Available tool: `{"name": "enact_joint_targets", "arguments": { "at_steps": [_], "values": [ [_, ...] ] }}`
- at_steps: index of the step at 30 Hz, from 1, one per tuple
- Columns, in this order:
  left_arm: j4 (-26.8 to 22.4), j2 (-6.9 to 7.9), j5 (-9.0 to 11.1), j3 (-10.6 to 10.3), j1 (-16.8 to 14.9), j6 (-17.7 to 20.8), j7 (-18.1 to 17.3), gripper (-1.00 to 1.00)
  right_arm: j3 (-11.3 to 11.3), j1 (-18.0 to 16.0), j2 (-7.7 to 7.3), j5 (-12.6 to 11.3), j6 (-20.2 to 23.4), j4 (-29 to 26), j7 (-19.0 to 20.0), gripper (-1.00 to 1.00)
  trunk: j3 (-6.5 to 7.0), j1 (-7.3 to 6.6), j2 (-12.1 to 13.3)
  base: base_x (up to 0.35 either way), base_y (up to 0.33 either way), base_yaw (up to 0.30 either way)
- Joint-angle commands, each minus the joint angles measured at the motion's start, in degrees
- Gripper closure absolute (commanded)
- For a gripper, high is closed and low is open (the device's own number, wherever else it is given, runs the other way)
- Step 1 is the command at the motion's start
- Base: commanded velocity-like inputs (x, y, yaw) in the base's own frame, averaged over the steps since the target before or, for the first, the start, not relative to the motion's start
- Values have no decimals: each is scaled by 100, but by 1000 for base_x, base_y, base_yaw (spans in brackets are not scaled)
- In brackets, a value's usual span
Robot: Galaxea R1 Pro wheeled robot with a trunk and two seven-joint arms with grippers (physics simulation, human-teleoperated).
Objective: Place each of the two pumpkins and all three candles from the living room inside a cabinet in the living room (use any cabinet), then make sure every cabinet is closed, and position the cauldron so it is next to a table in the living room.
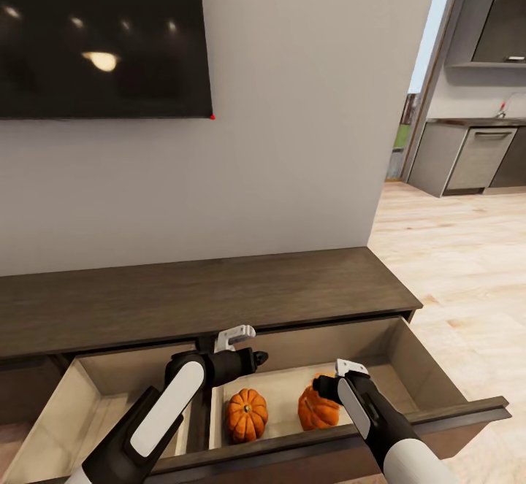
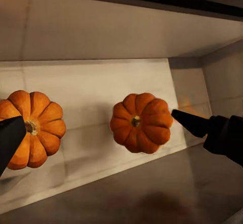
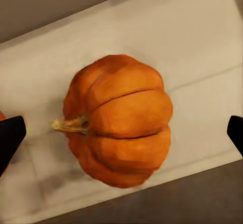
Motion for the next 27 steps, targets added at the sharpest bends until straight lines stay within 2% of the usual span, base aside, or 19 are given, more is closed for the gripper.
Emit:
{"name": "enact_joint_targets", "arguments": {
  "at_steps": [1, 6, 21, 27],
  "values": [
    [-7, 5, 61, -9, -5, -6, 59, -100, 23, -2, -3, -60, 16, -9, -52, -100, -6, -1, -3, 0, 0, 0],
    [-7, 5, 63, 3, -5, -4, 60, -100, 23, -2, -3, -61, 15, -9, -53, -100, -6, -1, -3, 0, 0, 0],
    [42, -12, 72, 85, -5, 26, 64, -100, 23, -2, -7, -61, 12, -9, -39, -100, 327, -40, 18, 0, 0, 0],
    [58, -1, 273, 85, -5, 29, 68, -100, 15, -2, -25, -61, 7, -18, 34, -100, 460, -55, 26, -27, 0, 0]
  ]
}}
